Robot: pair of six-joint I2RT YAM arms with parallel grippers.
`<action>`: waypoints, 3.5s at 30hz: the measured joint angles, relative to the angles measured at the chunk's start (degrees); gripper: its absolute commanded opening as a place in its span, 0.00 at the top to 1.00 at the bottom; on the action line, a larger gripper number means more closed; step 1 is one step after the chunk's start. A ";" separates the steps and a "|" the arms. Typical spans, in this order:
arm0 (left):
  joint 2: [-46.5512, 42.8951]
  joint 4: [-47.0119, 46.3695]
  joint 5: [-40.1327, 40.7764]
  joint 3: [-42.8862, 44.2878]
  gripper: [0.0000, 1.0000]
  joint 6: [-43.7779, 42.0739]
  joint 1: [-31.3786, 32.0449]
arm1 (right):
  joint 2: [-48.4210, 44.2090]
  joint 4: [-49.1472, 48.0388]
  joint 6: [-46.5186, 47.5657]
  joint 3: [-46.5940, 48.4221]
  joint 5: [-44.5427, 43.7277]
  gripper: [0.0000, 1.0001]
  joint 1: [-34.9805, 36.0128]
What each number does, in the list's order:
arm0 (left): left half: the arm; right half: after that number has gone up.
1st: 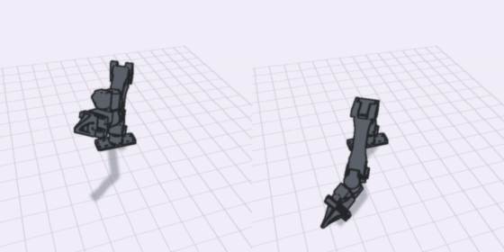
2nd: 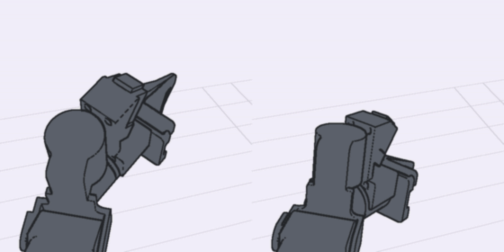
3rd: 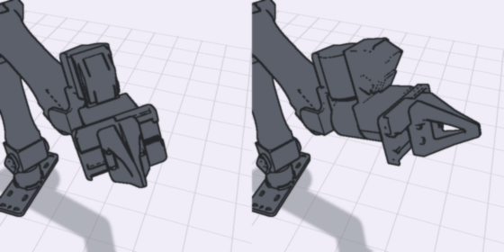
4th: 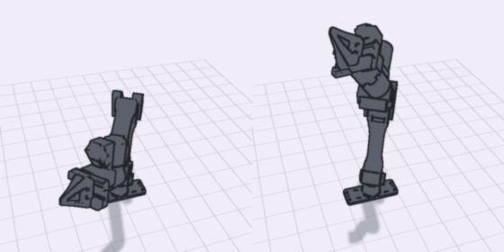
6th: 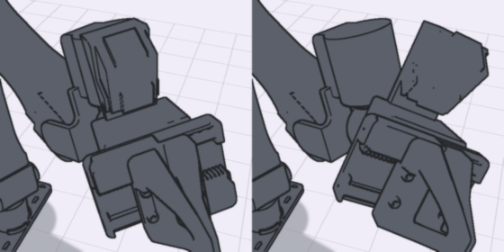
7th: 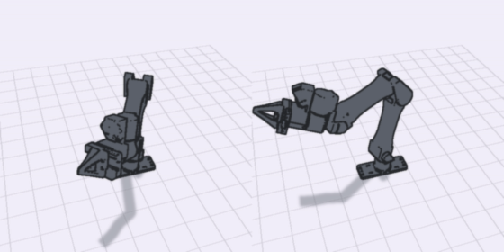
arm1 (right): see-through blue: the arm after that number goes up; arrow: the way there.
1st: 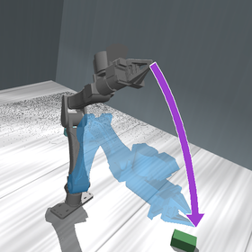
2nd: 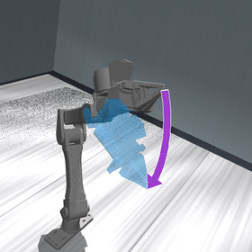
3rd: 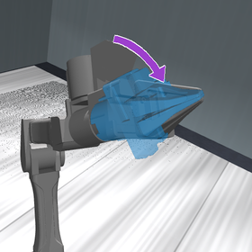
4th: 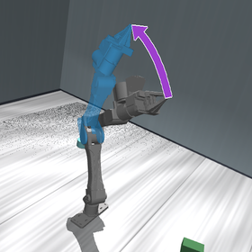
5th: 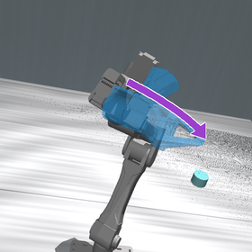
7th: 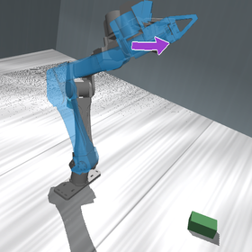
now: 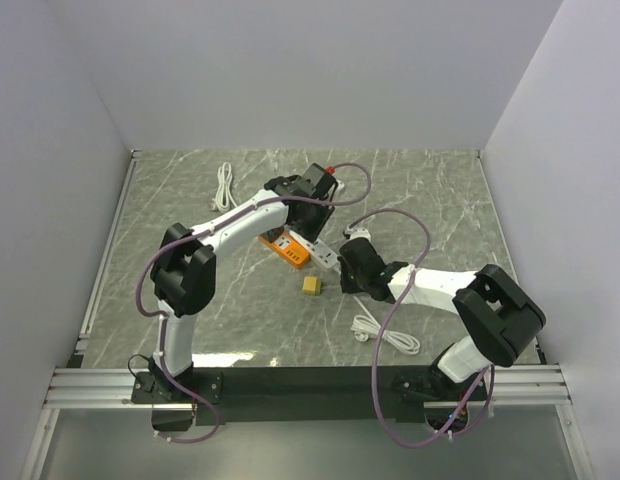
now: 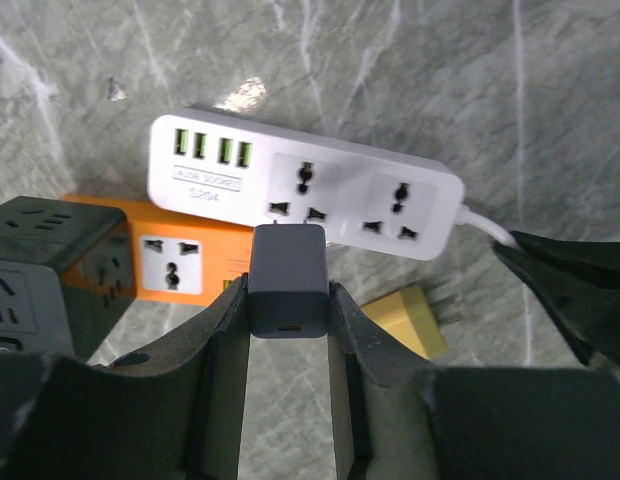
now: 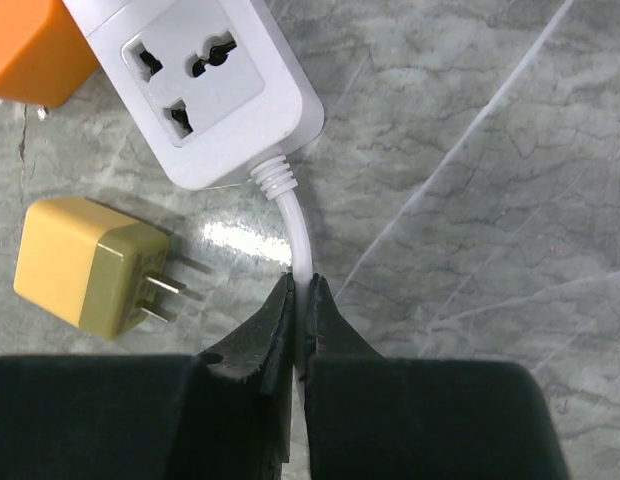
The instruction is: Insert the plug
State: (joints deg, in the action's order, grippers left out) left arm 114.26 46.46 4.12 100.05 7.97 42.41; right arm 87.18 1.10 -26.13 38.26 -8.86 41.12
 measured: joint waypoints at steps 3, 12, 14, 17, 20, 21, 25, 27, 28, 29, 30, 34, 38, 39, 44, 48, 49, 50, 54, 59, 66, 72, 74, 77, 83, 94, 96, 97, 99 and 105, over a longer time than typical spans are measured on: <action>0.59 1.36 -0.07 0.57 0.99 -0.90 -0.76 | -0.39 -0.11 0.00 -0.44 0.20 1.00 0.00; 1.66 3.61 -1.29 1.09 0.99 -2.14 -1.51 | -0.76 -0.70 0.02 -1.01 0.33 1.00 0.00; 2.80 3.87 -1.49 1.97 0.99 -2.43 -1.51 | -0.85 -0.76 0.02 -1.09 0.33 1.00 0.04; 4.92 3.93 -2.01 3.10 0.99 -2.69 -1.51 | -0.85 -0.76 0.02 -1.09 0.31 1.00 0.15; 6.14 4.09 -2.38 3.82 0.99 -2.71 -1.53 | -0.85 -0.76 0.04 -1.09 0.35 1.00 0.15; 6.14 3.93 -2.56 4.09 0.99 -2.75 -1.51 | -0.85 -0.74 0.04 -1.09 0.33 1.00 0.20; 6.14 3.91 -3.06 4.24 0.99 -2.80 -1.49 | -0.83 -0.72 0.07 -1.09 0.22 1.00 0.37; 6.21 4.00 -3.26 4.24 0.99 -2.82 -1.46 | -0.83 -0.72 0.07 -1.09 0.00 1.00 0.48; 6.23 4.02 -3.37 4.24 0.99 -2.82 -1.46 | -0.81 -0.72 0.07 -1.09 -0.07 1.00 0.52; 6.34 4.07 -3.39 4.24 0.99 -2.82 -1.40 | -0.81 -0.72 0.07 -1.09 -0.13 1.00 0.55; 6.43 4.11 -3.39 4.24 0.99 -2.82 -1.33 | -0.81 -0.72 0.07 -1.09 -0.15 1.00 0.57; 6.47 4.11 -3.52 4.24 0.99 -2.82 -0.92 | -0.81 -0.72 0.07 -1.09 -0.35 1.00 0.66; 6.58 4.57 -3.80 4.44 0.99 -2.82 -0.22 | -0.81 -0.72 0.07 -1.09 -0.57 1.00 0.79; 6.82 4.98 -3.74 4.87 0.99 -2.86 -0.02 | -0.81 -0.70 0.07 -1.09 -0.57 1.00 0.81; 8.90 6.29 -3.67 8.02 0.99 -2.84 0.35 | -0.81 -0.70 0.07 -1.09 -0.74 1.00 0.92; 8.94 6.43 -3.37 8.17 0.99 -2.86 0.37 | -0.79 -0.68 0.07 -1.07 -0.94 1.00 1.03; 8.94 6.49 -3.23 8.17 0.99 -2.86 0.37 | -0.79 -0.68 0.07 -1.07 -0.98 1.00 1.05; 8.94 6.58 -3.17 8.20 0.99 -2.86 0.37 | -0.76 -0.68 0.07 -1.07 -1.03 1.00 1.07; 8.94 6.84 -2.75 8.20 0.99 -2.89 0.24 | -0.74 -0.68 0.07 -1.07 -1.18 1.00 1.14; 8.94 6.84 -2.58 8.20 0.99 -2.89 0.15 | -0.68 -0.59 0.09 -0.98 -1.33 1.00 1.27; 8.92 7.23 -2.05 8.22 0.99 -2.86 -0.09 | -0.57 -0.42 0.22 -0.83 -1.84 1.00 1.49; 8.59 7.43 -1.55 7.65 0.99 -2.86 -0.22 | -0.48 -0.33 0.22 -0.74 -2.05 1.00 1.62; 8.57 7.48 -1.31 7.63 0.99 -2.86 -0.22 | -0.46 -0.31 0.24 -0.74 -2.21 1.00 1.75; 8.57 7.48 -1.25 7.63 0.99 -2.86 -0.22 | -0.44 -0.31 0.24 -0.72 -2.27 1.00 1.77; 8.59 7.76 -1.29 7.76 0.99 -2.93 -0.35 | -0.37 -0.22 0.24 -0.66 -2.47 1.00 1.88; 10.12 9.27 -1.77 10.40 0.99 -3.91 -1.49 | -0.20 -0.04 0.24 -0.46 -2.64 1.00 1.99; 10.21 9.22 -1.88 10.47 0.99 -4.11 -1.60 | 0.02 0.26 0.26 -0.11 -2.80 1.00 2.08; 10.25 9.27 -1.90 10.49 0.99 -4.15 -1.64 | 0.13 0.46 0.26 0.07 -2.91 1.00 2.10; 10.27 9.29 -2.01 10.54 0.99 -4.20 -1.68 | 0.20 0.61 0.24 0.15 -3.08 1.00 2.16; 10.29 9.27 -2.14 10.56 0.99 -4.33 -1.64 | 0.31 0.85 0.24 0.33 -3.28 1.00 2.25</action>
State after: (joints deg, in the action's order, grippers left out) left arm 124.55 55.72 1.98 110.61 3.64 40.77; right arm 87.48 1.96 -25.89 38.59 -12.14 43.38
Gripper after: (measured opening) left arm 0.358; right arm 0.043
